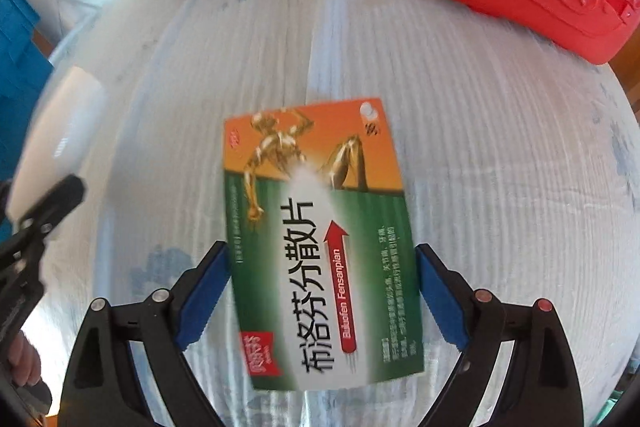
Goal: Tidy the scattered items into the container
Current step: 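Carry the paper roll and ibuprofen box over the blue crate and open both tools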
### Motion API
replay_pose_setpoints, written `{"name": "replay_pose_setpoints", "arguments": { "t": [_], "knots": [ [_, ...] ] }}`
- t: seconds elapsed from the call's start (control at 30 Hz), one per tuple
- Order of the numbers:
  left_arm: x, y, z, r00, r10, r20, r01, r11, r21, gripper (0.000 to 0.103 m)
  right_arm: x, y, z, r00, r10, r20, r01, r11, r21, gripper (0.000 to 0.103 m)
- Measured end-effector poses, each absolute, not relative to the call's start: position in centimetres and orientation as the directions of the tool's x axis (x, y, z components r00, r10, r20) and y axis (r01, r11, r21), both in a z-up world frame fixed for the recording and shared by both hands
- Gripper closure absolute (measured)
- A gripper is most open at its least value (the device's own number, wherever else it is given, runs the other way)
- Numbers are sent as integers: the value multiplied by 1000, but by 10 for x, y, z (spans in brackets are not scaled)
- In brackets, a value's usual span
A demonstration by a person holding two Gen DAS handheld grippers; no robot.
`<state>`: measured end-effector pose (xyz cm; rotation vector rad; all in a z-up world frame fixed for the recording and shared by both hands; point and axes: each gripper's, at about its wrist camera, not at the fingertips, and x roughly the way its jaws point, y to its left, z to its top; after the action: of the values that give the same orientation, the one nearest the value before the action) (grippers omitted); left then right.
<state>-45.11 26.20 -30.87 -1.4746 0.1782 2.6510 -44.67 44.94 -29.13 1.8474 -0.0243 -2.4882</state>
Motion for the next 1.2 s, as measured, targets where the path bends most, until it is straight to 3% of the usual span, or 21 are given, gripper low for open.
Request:
{"name": "replay_pose_setpoints", "arguments": {
  "t": [0.37,0.7,0.93,1.2],
  "knots": [
    [-418,245,-275,-589,2,-808,-80,-995,55,59,-392,421,-227,-451,-106,-886,84,-994,76,14],
    [-353,195,-170,-719,-70,-691,28,-997,71,59,-355,359,-122,-606,-175,-776,211,-976,55,14],
    [-292,102,-68,-816,-205,-541,169,-979,116,59,-317,273,-21,-713,-277,-645,348,-937,18,14],
    [-219,-48,18,-829,-383,-408,324,-923,208,59,-296,102,59,-728,-465,-504,521,-853,34,14]
  ]
}}
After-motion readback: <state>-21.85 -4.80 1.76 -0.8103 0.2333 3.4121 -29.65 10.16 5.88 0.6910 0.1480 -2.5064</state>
